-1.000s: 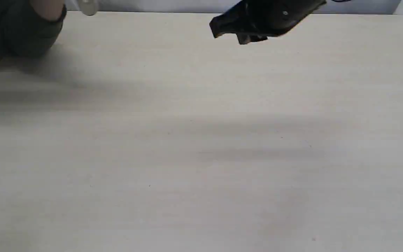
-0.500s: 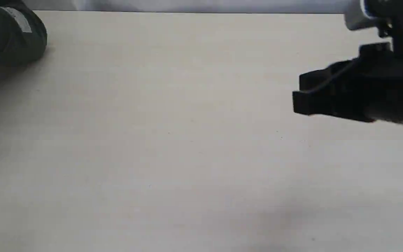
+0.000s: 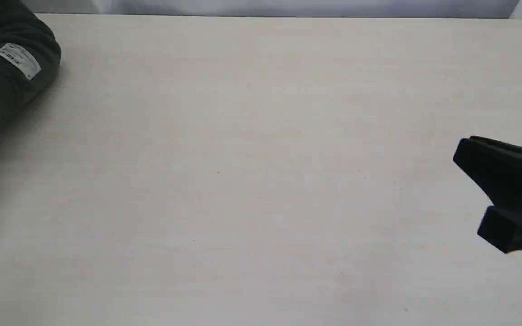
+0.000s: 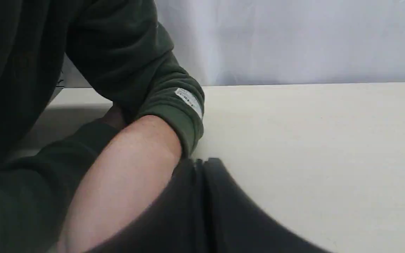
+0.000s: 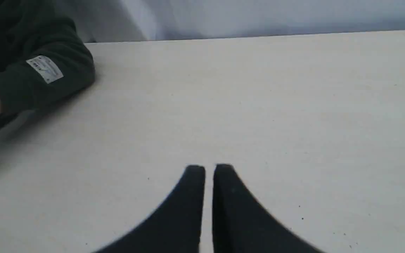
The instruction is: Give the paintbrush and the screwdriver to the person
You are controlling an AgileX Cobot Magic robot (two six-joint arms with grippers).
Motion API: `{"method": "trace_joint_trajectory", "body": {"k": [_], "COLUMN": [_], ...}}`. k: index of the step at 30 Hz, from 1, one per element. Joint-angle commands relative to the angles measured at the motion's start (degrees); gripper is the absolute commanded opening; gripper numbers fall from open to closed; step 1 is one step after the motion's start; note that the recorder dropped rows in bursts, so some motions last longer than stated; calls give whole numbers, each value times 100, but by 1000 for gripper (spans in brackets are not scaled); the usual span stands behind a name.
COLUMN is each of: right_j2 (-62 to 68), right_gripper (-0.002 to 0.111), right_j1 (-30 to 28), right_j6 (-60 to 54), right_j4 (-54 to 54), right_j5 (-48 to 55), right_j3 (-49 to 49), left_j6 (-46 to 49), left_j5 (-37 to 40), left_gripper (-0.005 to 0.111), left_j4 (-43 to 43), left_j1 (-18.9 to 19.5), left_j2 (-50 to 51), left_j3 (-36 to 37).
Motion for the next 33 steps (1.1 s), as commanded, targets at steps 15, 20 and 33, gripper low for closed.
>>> {"method": "trace_joint_trajectory", "body": {"k": [15,20,33], "right_j2": [-1825,-2171,-2912], "right_gripper": [4,4,4], "right_j1": [-4,-4,-4], "right_j6": [-226,-630,-1836], "right_j4": [129,129,129], "right_j5": [-1108,-1092,-384], "right_j3": [1281,1281,1281], "left_j6": [-12,-12,-12], "left_j5": [-15,-16,-16], "left_gripper": [0,0,0], "left_j4": [-23,-23,-23], "left_j1": [-11,-11,-11], "left_j2": [-14,-14,-14], "left_j3": [12,12,12]}}
